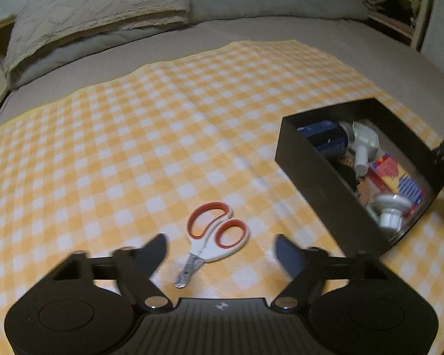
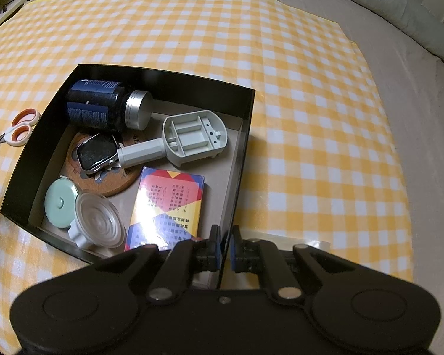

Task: Organize rigid objects
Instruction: 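Move the left gripper to the red-handled scissors, then close the left gripper on the scissors' handles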

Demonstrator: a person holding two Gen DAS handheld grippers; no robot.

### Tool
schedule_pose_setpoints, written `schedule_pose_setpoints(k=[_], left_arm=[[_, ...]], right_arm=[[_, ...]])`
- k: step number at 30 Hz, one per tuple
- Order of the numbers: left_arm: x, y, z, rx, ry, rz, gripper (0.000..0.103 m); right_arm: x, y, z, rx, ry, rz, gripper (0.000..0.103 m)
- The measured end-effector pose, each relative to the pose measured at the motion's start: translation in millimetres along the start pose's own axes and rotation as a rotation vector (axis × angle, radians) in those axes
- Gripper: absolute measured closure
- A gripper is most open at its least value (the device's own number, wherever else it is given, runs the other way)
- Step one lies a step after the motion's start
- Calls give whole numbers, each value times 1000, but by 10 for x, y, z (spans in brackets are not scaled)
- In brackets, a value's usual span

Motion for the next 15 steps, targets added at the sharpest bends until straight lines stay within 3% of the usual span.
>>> schedule_pose_setpoints(k=[2,9,13,15], left_arm=[[-41,7,-15,-13,14,-5,48],[-201,-49,31,-110,24,17,59],[-337,-64,77,-149,41,-14,85],[-413,-55,100,-170,41,-42,87]], right_arm=[[-1,0,-2,0,0,0,96],[9,6,4,2,-2,-1,96],[6,4,18,3,-3,-1,96],[10,11,11,5,-6,0,96]])
Point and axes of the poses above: each gripper's, at about its wrist camera, not at the fingertips, and x roughly against the way its jaws point, z to its right, y to its underside, the point moved 10 cm from there along -x, roughly the way its jaws point, and after that the axes turned 10 degrees about -y, right-handed, at the moved point
